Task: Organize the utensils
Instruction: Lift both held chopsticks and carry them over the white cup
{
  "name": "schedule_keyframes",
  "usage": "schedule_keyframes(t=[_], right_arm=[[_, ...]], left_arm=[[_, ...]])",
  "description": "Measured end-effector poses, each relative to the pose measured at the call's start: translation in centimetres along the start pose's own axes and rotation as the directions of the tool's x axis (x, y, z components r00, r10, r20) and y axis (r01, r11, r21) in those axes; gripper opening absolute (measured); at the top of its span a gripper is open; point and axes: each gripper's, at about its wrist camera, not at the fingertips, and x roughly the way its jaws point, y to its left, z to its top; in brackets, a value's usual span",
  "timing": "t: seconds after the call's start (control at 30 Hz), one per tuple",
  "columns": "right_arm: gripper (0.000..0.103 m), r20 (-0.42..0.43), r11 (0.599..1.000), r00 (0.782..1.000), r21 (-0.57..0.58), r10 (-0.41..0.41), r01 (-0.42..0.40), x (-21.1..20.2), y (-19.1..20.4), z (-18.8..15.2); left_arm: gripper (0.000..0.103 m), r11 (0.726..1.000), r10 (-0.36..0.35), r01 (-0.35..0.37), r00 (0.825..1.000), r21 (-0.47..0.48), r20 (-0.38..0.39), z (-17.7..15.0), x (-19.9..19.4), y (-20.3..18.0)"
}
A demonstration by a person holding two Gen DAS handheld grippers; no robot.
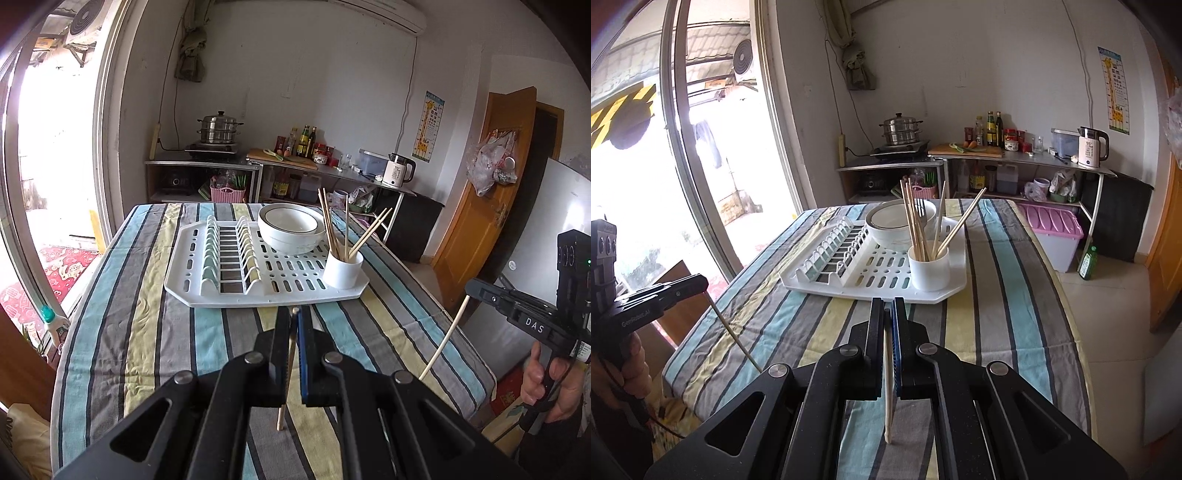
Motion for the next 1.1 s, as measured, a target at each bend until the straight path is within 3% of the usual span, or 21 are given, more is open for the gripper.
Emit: schedule_keyframes(t=[0.37, 1.1], right_arm=[[0.004, 0.052, 1.0, 0.999, 0.016, -0.007, 0.006, 0.1, -1.3, 1.9], [0.003, 0.171, 0.998, 0.985, 0.06, -0.008, -0.002, 5.0, -5.5, 11.2]], left_arm=[[0.004, 1.0, -0.017, 0.017, 1.0, 0.007, 0.0, 2.1, 1.8, -1.0], [0.004, 0.993, -0.11, 0.108, 0.992, 0.038, 0.058, 13.5, 11.2, -5.7]])
